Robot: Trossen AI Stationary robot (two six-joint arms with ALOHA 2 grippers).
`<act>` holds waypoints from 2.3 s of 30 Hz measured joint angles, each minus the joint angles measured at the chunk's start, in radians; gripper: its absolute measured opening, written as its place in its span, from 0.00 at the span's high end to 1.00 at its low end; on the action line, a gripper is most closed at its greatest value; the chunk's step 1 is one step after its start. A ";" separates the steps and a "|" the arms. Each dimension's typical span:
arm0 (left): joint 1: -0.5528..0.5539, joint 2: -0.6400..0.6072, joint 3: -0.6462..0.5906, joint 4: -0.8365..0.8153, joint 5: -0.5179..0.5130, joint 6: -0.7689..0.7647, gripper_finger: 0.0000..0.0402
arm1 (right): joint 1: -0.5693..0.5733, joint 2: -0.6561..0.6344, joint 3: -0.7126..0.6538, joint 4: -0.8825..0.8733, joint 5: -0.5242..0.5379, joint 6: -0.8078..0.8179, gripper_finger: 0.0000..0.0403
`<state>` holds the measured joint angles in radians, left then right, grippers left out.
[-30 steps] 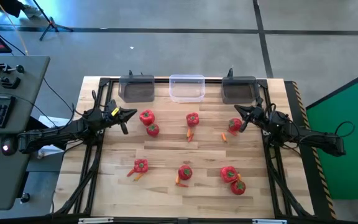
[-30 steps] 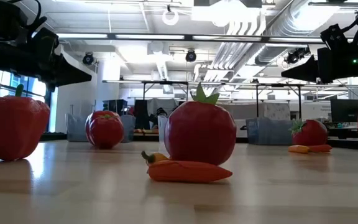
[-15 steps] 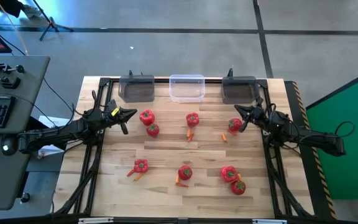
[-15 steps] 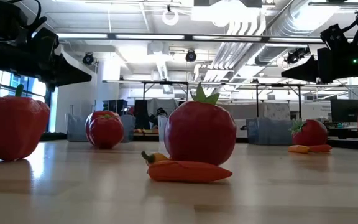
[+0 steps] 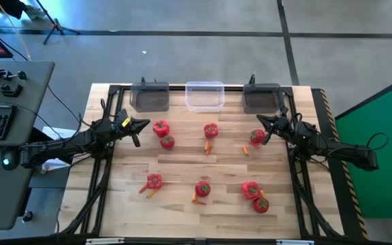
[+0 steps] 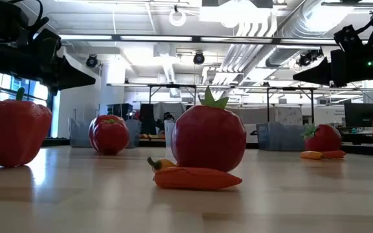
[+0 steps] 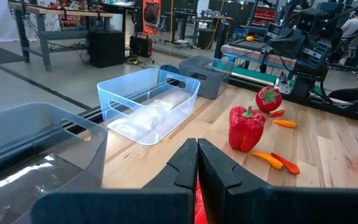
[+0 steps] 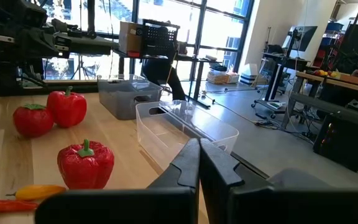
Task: Sort produce into baskets
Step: Put the red bell pepper into the transparent bin
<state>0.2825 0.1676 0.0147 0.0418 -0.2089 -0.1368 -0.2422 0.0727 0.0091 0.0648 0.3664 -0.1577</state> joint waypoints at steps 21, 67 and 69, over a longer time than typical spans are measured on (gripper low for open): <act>0.000 0.000 0.000 0.000 0.000 0.000 1.00 | -0.005 0.000 0.001 0.032 0.007 -0.145 1.00; 0.000 0.000 0.000 0.025 -0.023 0.053 1.00 | 0.120 0.792 0.382 0.041 -0.054 0.472 0.40; 0.000 -0.001 0.000 0.040 -0.038 0.093 1.00 | 0.120 0.874 0.432 0.035 -0.060 0.469 0.40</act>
<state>0.2825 0.1669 0.0143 0.0820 -0.2471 -0.0436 -0.1223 0.9465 0.4411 0.0996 0.3068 0.3110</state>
